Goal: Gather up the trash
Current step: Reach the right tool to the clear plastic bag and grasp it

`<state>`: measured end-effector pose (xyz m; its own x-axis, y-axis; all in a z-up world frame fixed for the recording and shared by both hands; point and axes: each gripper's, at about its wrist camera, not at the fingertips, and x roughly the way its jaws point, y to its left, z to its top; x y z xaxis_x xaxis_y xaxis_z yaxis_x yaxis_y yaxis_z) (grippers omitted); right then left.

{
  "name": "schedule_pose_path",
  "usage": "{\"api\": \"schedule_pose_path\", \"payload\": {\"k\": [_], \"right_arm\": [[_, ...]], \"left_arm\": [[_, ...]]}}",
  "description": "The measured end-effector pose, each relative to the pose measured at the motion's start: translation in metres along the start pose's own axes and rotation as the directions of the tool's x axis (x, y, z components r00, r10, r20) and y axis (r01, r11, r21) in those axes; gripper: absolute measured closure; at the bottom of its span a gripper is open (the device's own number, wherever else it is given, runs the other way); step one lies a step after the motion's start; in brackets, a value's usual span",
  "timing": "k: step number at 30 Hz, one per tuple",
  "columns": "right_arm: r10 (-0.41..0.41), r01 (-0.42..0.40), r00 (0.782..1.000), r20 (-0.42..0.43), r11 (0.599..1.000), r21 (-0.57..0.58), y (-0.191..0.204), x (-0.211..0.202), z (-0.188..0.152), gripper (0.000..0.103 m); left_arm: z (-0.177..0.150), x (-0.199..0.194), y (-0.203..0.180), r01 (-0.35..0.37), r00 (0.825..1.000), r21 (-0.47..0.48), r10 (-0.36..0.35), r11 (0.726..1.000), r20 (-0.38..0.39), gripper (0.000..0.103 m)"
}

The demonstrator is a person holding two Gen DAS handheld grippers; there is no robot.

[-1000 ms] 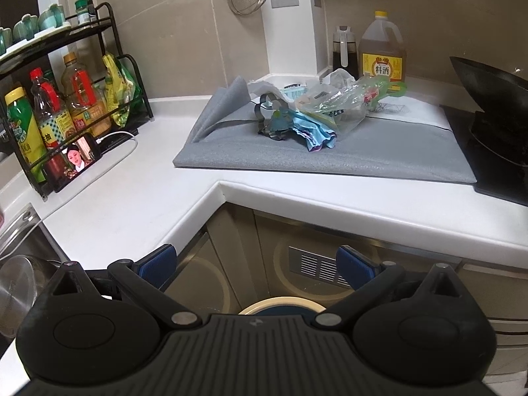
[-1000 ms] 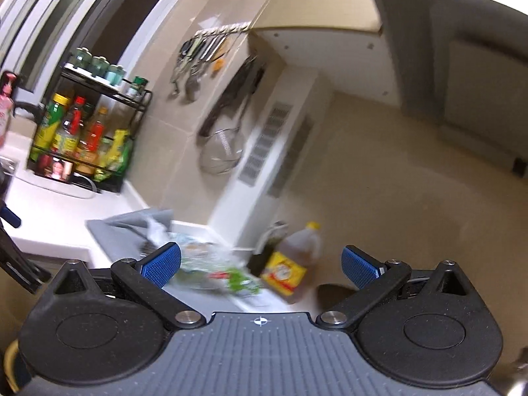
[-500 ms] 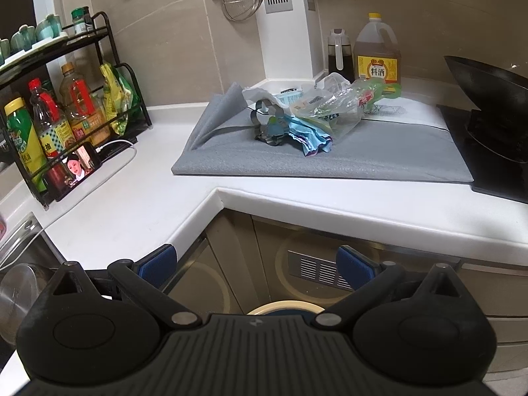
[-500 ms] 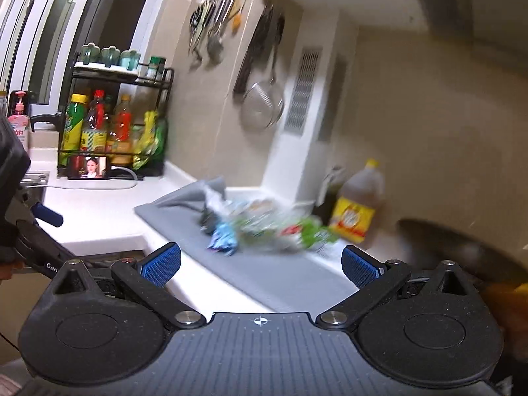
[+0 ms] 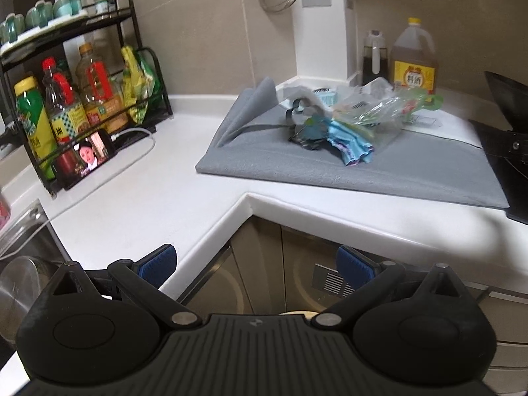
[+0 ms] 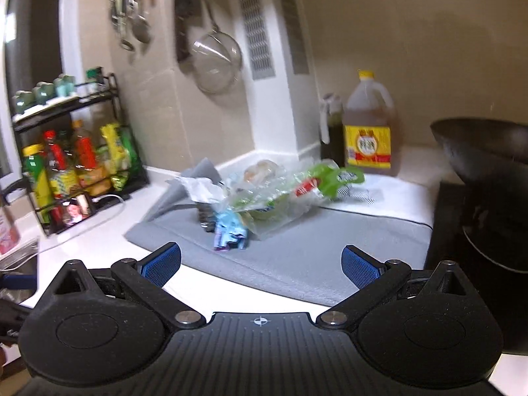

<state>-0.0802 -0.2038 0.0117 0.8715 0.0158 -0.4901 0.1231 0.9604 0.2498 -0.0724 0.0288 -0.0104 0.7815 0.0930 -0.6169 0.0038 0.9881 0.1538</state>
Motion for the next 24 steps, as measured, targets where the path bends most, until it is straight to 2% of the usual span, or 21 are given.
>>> {"api": "schedule_pose_path", "payload": {"k": [4, 10, 24], "right_arm": [[-0.057, 0.060, 0.996, -0.065, 0.997, 0.038, -0.005, 0.024, 0.002, 0.000], [-0.064, 0.079, 0.987, -0.146, 0.992, 0.099, -0.020, 0.047, 0.000, 0.000], [-0.067, 0.083, 0.986, -0.153, 0.992, 0.096, -0.028, 0.056, -0.003, 0.000]], "left_arm": [[-0.001, 0.009, -0.001, 0.002, 1.000, 0.015, -0.001, 1.000, -0.021, 0.000], [-0.002, 0.019, -0.006, -0.003, 0.999, 0.039, 0.004, 0.999, -0.041, 0.000], [-0.001, 0.028, -0.012, -0.014, 0.998, 0.060, 0.018, 0.998, -0.059, 0.000]]}}
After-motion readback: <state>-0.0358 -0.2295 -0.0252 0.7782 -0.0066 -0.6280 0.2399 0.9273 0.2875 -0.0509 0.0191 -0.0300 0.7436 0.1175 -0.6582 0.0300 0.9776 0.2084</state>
